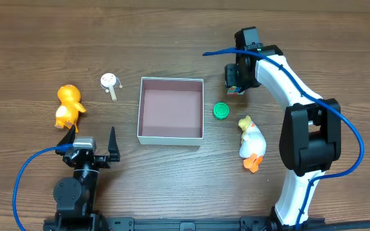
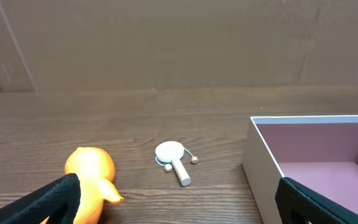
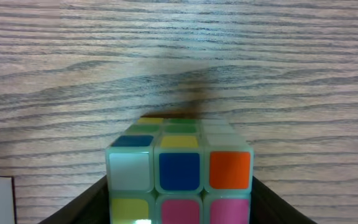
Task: Pack container
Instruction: 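Close the right gripper on the Rubik's cube and lift it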
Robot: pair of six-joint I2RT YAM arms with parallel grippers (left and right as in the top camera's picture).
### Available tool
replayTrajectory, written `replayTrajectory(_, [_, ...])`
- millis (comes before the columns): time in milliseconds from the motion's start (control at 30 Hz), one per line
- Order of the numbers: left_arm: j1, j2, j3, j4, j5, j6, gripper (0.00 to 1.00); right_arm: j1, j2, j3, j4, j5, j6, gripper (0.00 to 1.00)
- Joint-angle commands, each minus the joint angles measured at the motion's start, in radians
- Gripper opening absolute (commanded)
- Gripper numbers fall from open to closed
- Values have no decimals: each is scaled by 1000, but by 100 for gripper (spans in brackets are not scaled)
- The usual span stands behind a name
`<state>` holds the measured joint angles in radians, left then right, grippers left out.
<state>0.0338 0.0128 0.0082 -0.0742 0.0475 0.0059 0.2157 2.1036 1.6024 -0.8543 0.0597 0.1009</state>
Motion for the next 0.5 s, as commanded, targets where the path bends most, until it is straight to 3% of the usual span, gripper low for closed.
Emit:
replayTrajectory(0, [6, -8, -3, 0, -3, 10, 100, -4, 1, -4, 8, 9, 0, 57])
replayTrajectory(167, [6, -8, -3, 0, -3, 10, 100, -4, 1, 16, -6, 10, 0, 53])
replayTrajectory(367, [6, -8, -3, 0, -3, 10, 100, -4, 1, 108, -48, 9, 0, 35])
replayTrajectory(467, [6, -8, -3, 0, -3, 10, 100, -4, 0, 145, -76, 9, 0, 33])
